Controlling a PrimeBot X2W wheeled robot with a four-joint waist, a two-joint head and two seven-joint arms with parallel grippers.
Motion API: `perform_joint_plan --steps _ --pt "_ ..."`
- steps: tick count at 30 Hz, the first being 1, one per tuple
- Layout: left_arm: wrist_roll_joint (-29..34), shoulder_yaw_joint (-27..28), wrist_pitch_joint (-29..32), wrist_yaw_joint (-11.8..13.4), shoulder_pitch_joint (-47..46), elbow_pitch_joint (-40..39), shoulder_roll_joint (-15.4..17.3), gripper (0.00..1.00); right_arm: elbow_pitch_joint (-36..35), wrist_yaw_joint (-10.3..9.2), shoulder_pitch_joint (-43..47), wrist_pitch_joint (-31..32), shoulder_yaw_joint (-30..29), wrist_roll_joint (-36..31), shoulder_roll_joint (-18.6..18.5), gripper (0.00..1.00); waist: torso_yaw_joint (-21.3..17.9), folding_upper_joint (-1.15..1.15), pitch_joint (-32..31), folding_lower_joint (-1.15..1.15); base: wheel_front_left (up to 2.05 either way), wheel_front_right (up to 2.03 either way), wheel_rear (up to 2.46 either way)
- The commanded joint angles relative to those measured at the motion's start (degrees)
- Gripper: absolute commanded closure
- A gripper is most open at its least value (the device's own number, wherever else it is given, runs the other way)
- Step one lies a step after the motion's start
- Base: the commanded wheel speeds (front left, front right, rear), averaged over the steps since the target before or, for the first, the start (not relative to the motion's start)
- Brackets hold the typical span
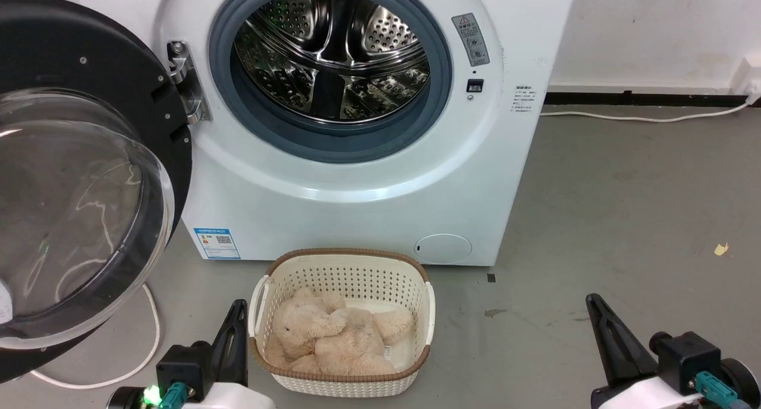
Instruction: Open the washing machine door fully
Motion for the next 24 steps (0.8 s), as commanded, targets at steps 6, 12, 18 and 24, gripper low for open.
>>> perform_joint_plan --steps 6,12,18,24 --pt "1.68 1.35 0.75 -0.97 -1.06 -0.16 -0.81 1.0 0.2 0.01 -1.19 0.7 0.14 -0.57 0.14 1.0 -0.12 0.0 0.11 0.0 0.0 0.0 0.0" --pt "2.7 2.21 1.36 -1.65 -1.36 -0.2 -1.38 1.0 0.24 0.02 -1.56 1.19 0.2 -0.74 0.15 1.0 -0.24 0.0 0.22 0.0 0.0 0.0 0.0" --pt "3.72 3.06 1.97 -2.33 -1.67 -0.25 -1.96 1.0 0.28 0.02 -1.93 1.68 0.27 -0.9 0.16 1.0 -0.35 0.0 0.32 0.0 0.0 0.0 0.0" --pt "4.74 3.91 2.57 -3.0 -1.97 -0.29 -2.53 1.0 0.32 0.02 -2.29 2.16 0.34 -1.07 0.17 1.0 -0.46 0.0 0.42 0.0 0.0 0.0 0.0"
